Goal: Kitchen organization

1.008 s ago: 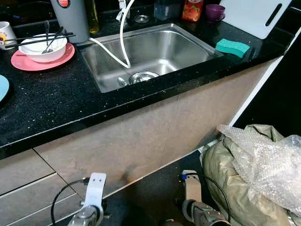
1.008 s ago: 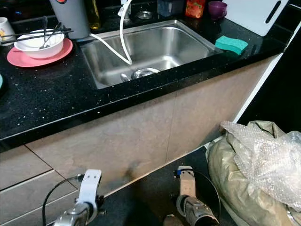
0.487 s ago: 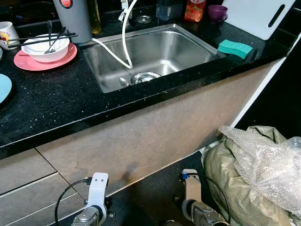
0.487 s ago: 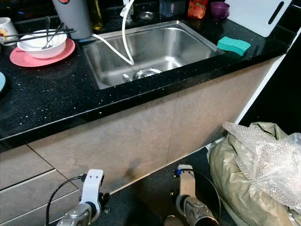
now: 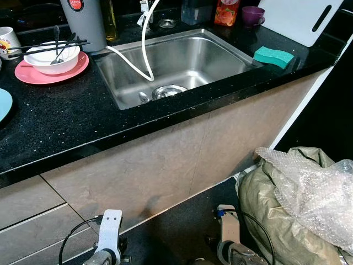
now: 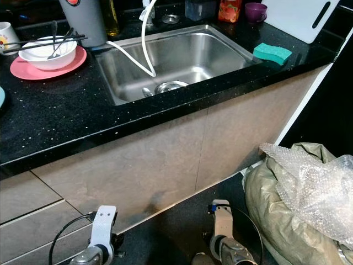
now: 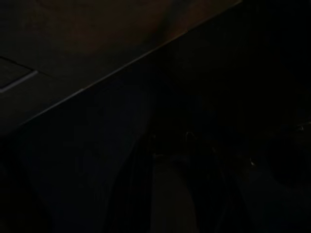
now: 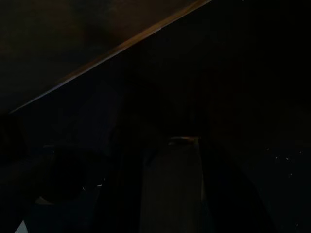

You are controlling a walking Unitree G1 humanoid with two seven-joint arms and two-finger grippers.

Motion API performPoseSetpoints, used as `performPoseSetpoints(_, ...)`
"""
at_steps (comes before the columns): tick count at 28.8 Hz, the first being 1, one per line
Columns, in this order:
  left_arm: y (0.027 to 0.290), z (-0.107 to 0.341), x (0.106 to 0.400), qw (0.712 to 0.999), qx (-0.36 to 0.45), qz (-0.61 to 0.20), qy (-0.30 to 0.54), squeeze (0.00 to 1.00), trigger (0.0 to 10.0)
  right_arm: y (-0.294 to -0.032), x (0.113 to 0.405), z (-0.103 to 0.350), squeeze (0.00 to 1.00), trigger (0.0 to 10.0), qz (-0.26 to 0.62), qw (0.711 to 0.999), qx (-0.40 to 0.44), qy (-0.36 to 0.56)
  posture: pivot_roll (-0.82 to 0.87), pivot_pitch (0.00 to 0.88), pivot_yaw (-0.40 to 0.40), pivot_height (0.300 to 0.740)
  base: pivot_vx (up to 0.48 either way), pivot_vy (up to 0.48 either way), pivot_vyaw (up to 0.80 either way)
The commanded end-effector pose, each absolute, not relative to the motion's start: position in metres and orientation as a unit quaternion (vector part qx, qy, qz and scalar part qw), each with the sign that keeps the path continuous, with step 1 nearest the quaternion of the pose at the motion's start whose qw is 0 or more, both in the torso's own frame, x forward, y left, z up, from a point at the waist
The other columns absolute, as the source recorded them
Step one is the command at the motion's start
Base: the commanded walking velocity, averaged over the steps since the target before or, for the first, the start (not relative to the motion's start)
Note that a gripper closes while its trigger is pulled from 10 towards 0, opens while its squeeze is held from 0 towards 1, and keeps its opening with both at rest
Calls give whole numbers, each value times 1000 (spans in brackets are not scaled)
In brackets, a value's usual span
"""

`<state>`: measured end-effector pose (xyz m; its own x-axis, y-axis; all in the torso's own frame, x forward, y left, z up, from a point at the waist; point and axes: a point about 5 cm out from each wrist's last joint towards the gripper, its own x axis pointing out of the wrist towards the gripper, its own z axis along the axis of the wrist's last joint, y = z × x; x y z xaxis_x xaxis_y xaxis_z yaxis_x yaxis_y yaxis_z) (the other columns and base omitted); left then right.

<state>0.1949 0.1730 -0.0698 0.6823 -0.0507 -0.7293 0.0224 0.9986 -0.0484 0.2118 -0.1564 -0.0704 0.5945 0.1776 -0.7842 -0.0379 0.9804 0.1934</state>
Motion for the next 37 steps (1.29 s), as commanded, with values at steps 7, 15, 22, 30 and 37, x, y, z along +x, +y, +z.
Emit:
performPoseSetpoints(7, 179, -74, 183, 915, -13, -16, 403, 0, 10000, -153, 203, -76, 0, 10000, 68, 884, 85, 454, 39, 141, -13, 740, 0, 0, 0)
performPoseSetpoints(15, 177, -75, 181, 914, -15, -21, 404, 0, 10000, -152, 199, -77, 0, 10000, 66, 886, 91, 449, 26, 131, -6, 740, 0, 0, 0)
performPoseSetpoints(22, 176, -77, 182, 911, -5, -17, 413, 0, 10000, -156, 198, -77, 0, 10000, 63, 887, 87, 449, 22, 122, -13, 740, 0, 0, 0)
performPoseSetpoints(30, 172, -77, 175, 917, -8, -9, 399, 0, 10000, -153, 195, -79, 0, 10000, 61, 889, 91, 445, 26, 136, -19, 740, 0, 0, 0)
performPoseSetpoints(37, 175, -75, 178, 925, -13, -7, 380, 0, 10000, -157, 194, -79, 0, 10000, 75, 891, 66, 442, 27, 130, -23, 740, 0, 0, 0)
